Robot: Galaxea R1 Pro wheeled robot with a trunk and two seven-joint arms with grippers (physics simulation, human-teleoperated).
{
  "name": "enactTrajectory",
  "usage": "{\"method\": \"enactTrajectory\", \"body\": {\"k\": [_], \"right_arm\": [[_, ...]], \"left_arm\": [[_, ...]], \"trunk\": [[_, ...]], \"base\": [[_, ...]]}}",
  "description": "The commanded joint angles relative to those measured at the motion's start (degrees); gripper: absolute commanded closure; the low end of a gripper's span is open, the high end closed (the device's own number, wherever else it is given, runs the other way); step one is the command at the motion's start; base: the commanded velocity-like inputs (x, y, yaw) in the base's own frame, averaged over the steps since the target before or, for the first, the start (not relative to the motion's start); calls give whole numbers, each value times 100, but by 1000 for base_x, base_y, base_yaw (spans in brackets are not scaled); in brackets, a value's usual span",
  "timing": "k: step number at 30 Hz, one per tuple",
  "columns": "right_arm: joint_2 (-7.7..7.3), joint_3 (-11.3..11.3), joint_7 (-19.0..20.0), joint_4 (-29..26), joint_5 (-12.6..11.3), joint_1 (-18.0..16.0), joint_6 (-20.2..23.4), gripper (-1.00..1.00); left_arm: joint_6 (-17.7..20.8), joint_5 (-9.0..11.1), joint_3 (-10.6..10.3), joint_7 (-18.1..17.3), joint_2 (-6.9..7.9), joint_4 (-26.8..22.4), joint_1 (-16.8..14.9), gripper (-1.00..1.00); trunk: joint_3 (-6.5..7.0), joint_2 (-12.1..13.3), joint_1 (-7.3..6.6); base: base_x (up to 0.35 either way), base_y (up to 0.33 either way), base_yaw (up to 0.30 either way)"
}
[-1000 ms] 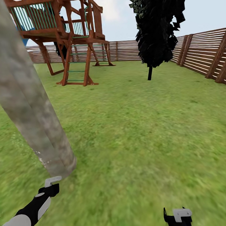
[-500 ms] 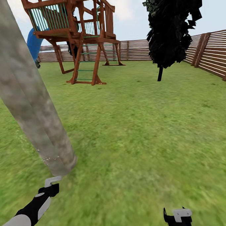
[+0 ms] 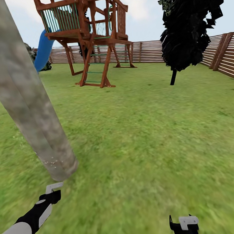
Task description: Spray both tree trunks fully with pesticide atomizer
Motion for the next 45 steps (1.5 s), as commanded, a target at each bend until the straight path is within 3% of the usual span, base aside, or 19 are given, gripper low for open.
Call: {"method": "enactTrajectory", "body": {"k": [1,6,18,31,34,36,37,38,41,45], "right_arm": [[0,0,0,1,0,0,0,-100],[0,0,0,3,0,0,0,-100],[0,0,0,2,0,0,0,-100],[0,-7,0,-4,0,0,0,-100],[0,-9,0,-4,0,0,0,-100],[0,-9,0,-4,0,0,0,-100],[0,-9,-3,-4,0,0,0,-100],[0,-9,-6,-4,0,0,0,-100],[0,-9,-8,-4,0,0,0,-100],[0,-9,-9,-4,0,0,0,-100]], "left_arm": [[0,3,0,0,3,-1,0,100],[0,12,0,7,9,-1,0,100],[0,20,5,35,9,-6,0,100],[136,-28,-42,-31,23,-113,-90,100],[573,-33,-40,-32,33,-675,-89,100],[1002,-36,-24,-32,125,-1183,-99,100],[1510,-32,-9,-28,275,-1720,-104,100],[1724,-20,0,-27,379,-1958,-105,100],[1958,28,57,-34,671,-2250,-90,100],[1994,49,80,-35,649,-2323,-93,100]], "trunk": [[0,0,0],[0,0,0],[0,0,0],[0,0,0],[0,0,0],[0,0,0],[0,0,0],[0,0,0],[0,0,0],[0,0,0]], "base": [[220,-209,12],[237,-193,19],[160,-233,268],[-7,-89,139],[-91,0,0],[-12,0,0],[-2,0,6],[-1,0,69],[0,0,152],[0,0,185]]}}
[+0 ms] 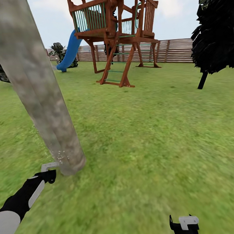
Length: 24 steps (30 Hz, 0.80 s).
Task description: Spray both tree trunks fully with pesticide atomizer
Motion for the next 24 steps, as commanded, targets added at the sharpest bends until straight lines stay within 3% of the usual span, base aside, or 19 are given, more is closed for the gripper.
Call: {"method": "enactTrajectory", "body": {"k": [1,3,4,6,9,12,14,24], "right_arm": [[0,1,3,0,1,0,0,-100],[0,1,1,0,1,0,0,-100],[0,3,7,0,1,0,0,-100],[0,2,8,0,1,0,0,-100],[0,6,9,0,1,0,0,-100],[0,5,9,0,1,0,0,-100],[0,8,9,0,1,0,0,-100],[0,7,14,0,1,0,0,-100]], "left_arm": [[17,-7,-5,-4,-35,-115,-8,100],[568,-9,-4,-33,-100,-601,-13,100],[846,-18,7,-41,-64,-794,-21,100],[923,-29,18,-42,0,-837,-82,100],[964,-40,20,-179,210,-812,-106,100],[967,-70,-79,-675,179,-806,-80,100],[982,-67,-187,-812,132,-868,-118,100],[967,-102,-211,-896,203,-793,-67,100]], "trunk": [[0,0,0],[0,0,0],[0,0,0],[0,0,0],[0,0,0],[0,0,0],[0,0,0],[0,0,0]], "base": [[0,0,187],[0,0,187],[0,0,187],[0,0,187],[0,0,187],[0,0,187],[0,0,187],[0,0,187]]}}
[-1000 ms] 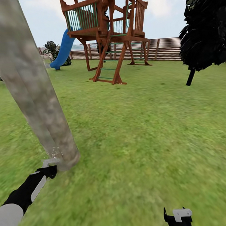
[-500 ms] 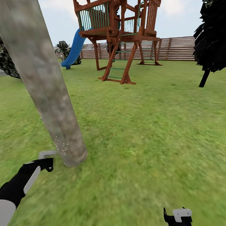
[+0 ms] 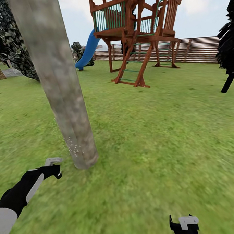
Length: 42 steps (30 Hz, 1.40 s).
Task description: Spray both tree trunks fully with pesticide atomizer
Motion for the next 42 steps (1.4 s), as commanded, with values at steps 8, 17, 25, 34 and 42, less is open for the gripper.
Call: {"method": "enactTrajectory", "body": {"k": [8,17,25,34,42], "right_arm": [[0,3,-4,0,0,0,0,-100],[-1,-6,-14,-9,-8,0,0,-100],[0,-6,-14,-1,-8,0,0,-100],[0,-6,-14,-2,-8,0,0,-100],[0,-6,-14,-6,-8,0,0,-100]], "left_arm": [[2,2,-17,0,-17,-76,9,100],[2,-7,-18,0,-10,-76,10,100],[1,-6,-9,4,-5,-80,10,100],[1057,-90,42,0,-75,-875,-321,100],[1202,-76,57,-8,48,-899,-669,100]], "trunk": [[0,0,0],[0,0,0],[0,0,0],[0,0,0],[0,0,0]], "base": [[109,0,191],[-18,-10,34],[-75,-49,0],[0,0,-107],[0,0,-126]]}}
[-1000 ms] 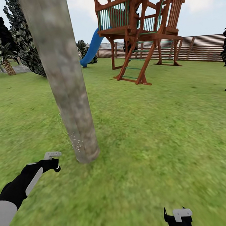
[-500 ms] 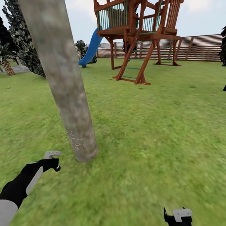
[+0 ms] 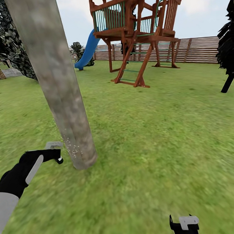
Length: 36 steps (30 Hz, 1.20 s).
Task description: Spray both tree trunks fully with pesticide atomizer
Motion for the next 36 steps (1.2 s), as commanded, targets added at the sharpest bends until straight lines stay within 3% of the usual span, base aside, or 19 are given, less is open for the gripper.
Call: {"method": "enactTrajectory", "body": {"k": [1,3,4,6,18,21,24,36], "right_arm": [[0,0,0,-2,0,0,0,-100],[0,0,-1,-3,-7,0,0,-100],[0,0,0,-3,-1,0,0,-100],[0,0,0,-1,0,0,0,-100],[0,0,0,6,0,0,0,-100],[0,0,0,6,0,0,0,-100],[0,0,0,6,0,0,0,-100],[0,0,0,3,0,0,0,-100]], "left_arm": [[7,-7,-8,-30,-62,-62,-22,100],[218,5,-9,-91,-106,-247,-42,100],[475,-11,11,-102,-78,-376,-69,100],[532,-46,32,-105,-12,-409,-70,100],[531,-97,58,-66,21,-757,1,100],[527,-355,83,-45,208,-751,1,100],[530,-393,472,-51,311,-731,6,100],[453,-433,506,-44,268,-633,203,100]], "trunk": [[0,0,0],[0,0,0],[0,0,0],[0,0,0],[0,0,0],[0,0,0],[0,0,0],[0,0,0]], "base": [[0,0,-5],[0,0,-1],[0,0,0],[0,0,0],[100,-94,0],[16,-2,0],[1,0,20],[0,-183,105]]}}
